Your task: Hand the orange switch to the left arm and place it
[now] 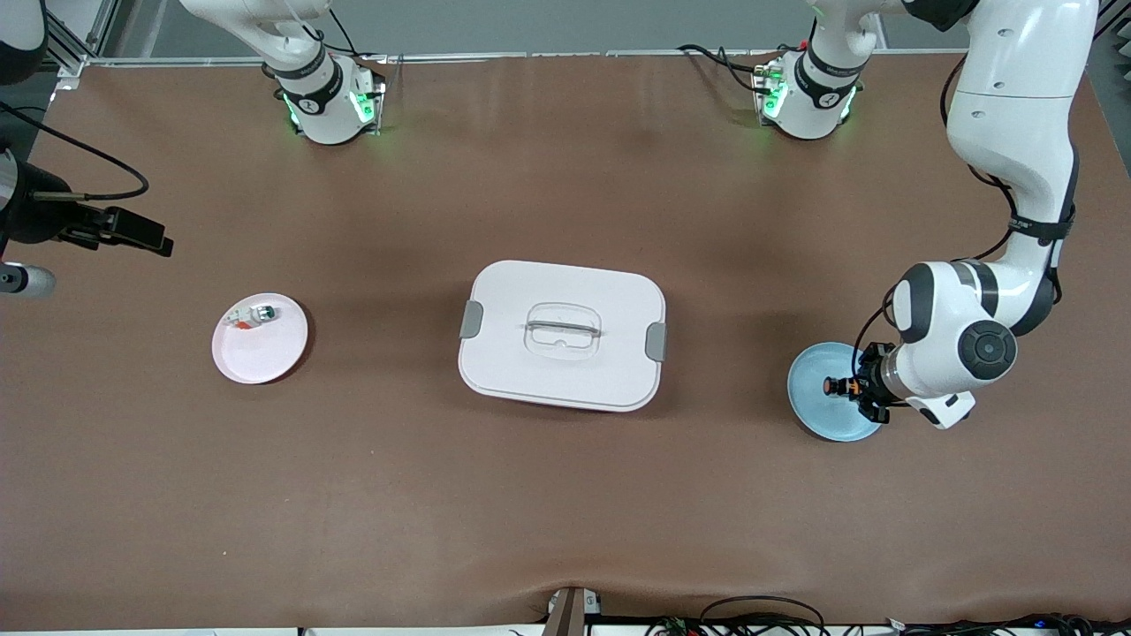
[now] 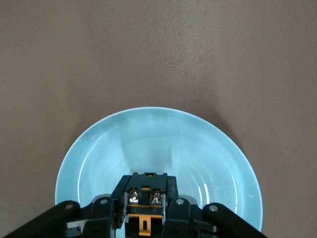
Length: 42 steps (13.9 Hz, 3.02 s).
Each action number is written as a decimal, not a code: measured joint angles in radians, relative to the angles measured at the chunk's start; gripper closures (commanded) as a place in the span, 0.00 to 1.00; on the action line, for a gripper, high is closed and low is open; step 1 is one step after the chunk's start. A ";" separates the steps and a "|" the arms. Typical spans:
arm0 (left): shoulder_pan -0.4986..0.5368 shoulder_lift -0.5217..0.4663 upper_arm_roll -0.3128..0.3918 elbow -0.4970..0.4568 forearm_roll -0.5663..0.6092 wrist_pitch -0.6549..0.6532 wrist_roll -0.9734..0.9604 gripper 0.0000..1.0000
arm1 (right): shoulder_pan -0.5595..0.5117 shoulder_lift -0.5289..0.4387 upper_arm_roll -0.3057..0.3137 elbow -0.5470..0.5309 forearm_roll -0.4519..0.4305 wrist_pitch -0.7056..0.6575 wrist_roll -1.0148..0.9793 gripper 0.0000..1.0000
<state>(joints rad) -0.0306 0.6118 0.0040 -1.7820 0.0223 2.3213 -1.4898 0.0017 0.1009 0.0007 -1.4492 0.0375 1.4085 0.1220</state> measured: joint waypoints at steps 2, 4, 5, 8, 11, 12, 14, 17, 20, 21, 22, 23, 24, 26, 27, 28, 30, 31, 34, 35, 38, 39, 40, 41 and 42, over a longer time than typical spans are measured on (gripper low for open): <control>0.000 0.006 0.000 0.001 0.000 0.000 0.000 1.00 | 0.000 -0.032 0.000 -0.042 0.000 0.032 0.000 0.00; 0.000 0.012 0.000 0.002 0.000 0.000 0.000 1.00 | 0.001 -0.063 0.001 -0.077 0.000 0.055 0.000 0.00; 0.000 0.014 0.000 0.002 0.000 0.000 0.000 1.00 | 0.001 -0.074 0.001 -0.089 0.000 0.059 0.000 0.00; 0.000 0.019 0.000 0.003 0.000 0.000 0.000 1.00 | 0.001 -0.090 0.001 -0.106 0.000 0.064 0.000 0.00; 0.000 0.022 0.000 0.003 0.000 0.000 0.001 1.00 | 0.001 -0.107 0.001 -0.134 0.000 0.084 0.000 0.00; 0.000 0.023 0.000 0.003 0.000 0.000 0.002 1.00 | 0.001 -0.117 0.001 -0.149 0.000 0.095 0.000 0.00; 0.000 0.023 0.000 0.003 0.000 0.000 0.004 0.91 | 0.001 -0.135 0.001 -0.176 0.000 0.108 0.000 0.00; 0.000 0.023 0.000 0.003 0.000 0.000 0.005 0.08 | 0.001 -0.155 0.001 -0.197 0.000 0.113 0.000 0.00; 0.000 0.023 0.000 0.006 0.002 0.000 0.006 0.00 | 0.001 -0.166 0.001 -0.209 0.000 0.117 0.000 0.00; 0.000 0.023 0.000 0.009 0.002 0.000 0.006 0.00 | 0.001 -0.169 0.001 -0.212 0.000 0.119 0.000 0.00; 0.000 0.023 0.000 0.012 0.002 0.000 0.006 0.00 | 0.001 -0.171 0.001 -0.214 0.000 0.119 0.000 0.00; 0.000 0.023 0.000 0.015 0.002 0.000 0.006 0.00 | 0.001 -0.173 0.001 -0.214 0.000 0.119 0.000 0.00; 0.000 0.023 0.000 0.019 0.003 0.000 0.006 0.00 | 0.001 -0.174 0.001 -0.214 0.000 0.119 0.000 0.00; 0.000 0.022 0.000 0.024 0.005 -0.002 0.014 0.00 | 0.001 -0.176 0.001 -0.214 0.000 0.119 0.000 0.00; 0.000 0.019 0.000 0.028 0.005 -0.007 0.031 0.00 | 0.001 -0.177 0.001 -0.214 0.000 0.119 0.000 0.00; 0.001 0.014 0.001 0.030 0.005 -0.018 0.058 0.00 | 0.001 -0.177 0.001 -0.215 -0.001 0.119 0.000 0.00; 0.005 -0.003 0.002 0.030 0.006 -0.062 0.125 0.00 | 0.001 -0.177 0.001 -0.217 -0.002 0.120 -0.002 0.00; 0.011 -0.015 0.003 0.030 0.006 -0.084 0.165 0.00 | 0.001 -0.177 0.001 -0.218 -0.002 0.123 -0.011 0.00; 0.047 -0.065 0.004 0.022 0.010 -0.145 0.310 0.00 | 0.001 -0.177 0.001 -0.219 -0.004 0.129 -0.048 0.00; 0.059 -0.085 0.004 0.012 0.010 -0.156 0.359 0.00 | 0.001 -0.177 0.001 -0.219 -0.004 0.130 -0.052 0.00; 0.089 -0.147 0.005 -0.044 0.012 -0.165 0.518 0.00 | 0.001 -0.177 0.001 -0.220 -0.005 0.131 -0.055 0.00; 0.099 -0.168 0.005 -0.064 0.012 -0.165 0.567 0.00 | 0.001 -0.177 0.001 -0.220 -0.005 0.131 -0.055 0.00; 0.109 -0.189 0.005 -0.083 0.013 -0.165 0.617 0.00 | 0.001 -0.177 0.001 -0.220 -0.005 0.131 -0.055 0.00; 0.118 -0.210 0.005 -0.102 0.013 -0.165 0.672 0.00 | 0.001 -0.177 0.001 -0.221 -0.005 0.131 -0.055 0.00; 0.128 -0.232 0.005 -0.120 0.013 -0.166 0.728 0.00 | 0.001 -0.177 0.001 -0.222 -0.005 0.131 -0.055 0.00</control>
<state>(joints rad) 0.0975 0.3796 0.0087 -1.9017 0.0352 2.1558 -0.7620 0.0025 -0.0759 0.0016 -1.6710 0.0325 1.5395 0.0665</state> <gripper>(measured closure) 0.000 0.000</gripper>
